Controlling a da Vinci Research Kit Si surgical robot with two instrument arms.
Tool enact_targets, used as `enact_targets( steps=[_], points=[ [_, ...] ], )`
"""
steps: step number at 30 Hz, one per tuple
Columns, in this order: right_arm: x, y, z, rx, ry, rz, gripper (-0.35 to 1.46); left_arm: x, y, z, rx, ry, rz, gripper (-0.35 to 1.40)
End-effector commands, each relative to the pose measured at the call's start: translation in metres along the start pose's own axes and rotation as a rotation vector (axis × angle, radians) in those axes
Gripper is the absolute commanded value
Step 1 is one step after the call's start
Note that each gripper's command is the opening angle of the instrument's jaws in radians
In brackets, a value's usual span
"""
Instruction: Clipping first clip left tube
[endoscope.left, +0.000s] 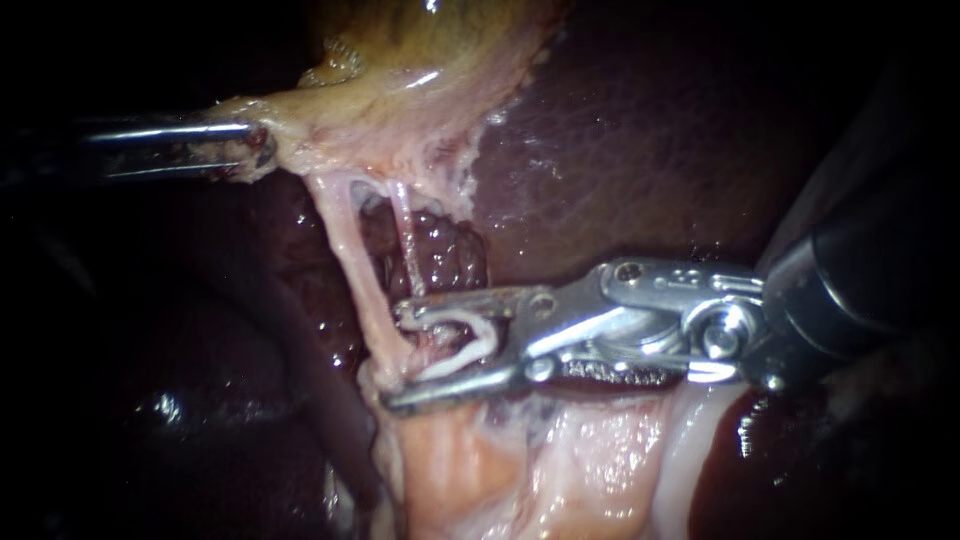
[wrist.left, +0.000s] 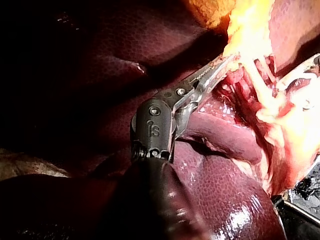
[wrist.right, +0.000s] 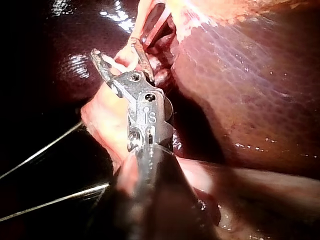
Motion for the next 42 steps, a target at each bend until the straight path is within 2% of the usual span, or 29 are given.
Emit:
enact_targets(
  steps=[1,11,16,21,35,38,42],
  points=[
    [-0.0002,0.0001,0.0002,-0.001,-0.001,-0.002,0.5,0.0,0.0,0.0,0.0,0.0,0.0,-0.35],
    [-0.0029,0.0028,0.0015,-0.011,-0.004,0.002,0.5,0.0,0.0001,0.0,0.001,0.0,0.0,-0.35],
    [-0.0034,0.004,0.0017,-0.016,-0.01,0.001,0.5,0.0,0.0001,0.0,0.001,0.0,0.0,-0.35],
    [-0.0035,0.0046,0.0025,-0.02,-0.009,0.0,0.5,0.0,0.0001,0.0,0.001,0.0,0.0,-0.35],
    [-0.0036,0.0047,0.0072,0.037,-0.029,-0.009,0.5,0.0,0.0002,0.0002,0.002,0.0,0.0,-0.35],
    [-0.0036,0.0043,0.0075,0.059,-0.027,-0.007,0.5,0.0,0.0002,0.0002,0.002,0.0,0.0,-0.35],
    [-0.0031,0.0028,0.0077,0.091,-0.015,-0.011,0.5,0.0,0.0002,0.0002,0.002,0.0,0.0,-0.35]
  ],
)
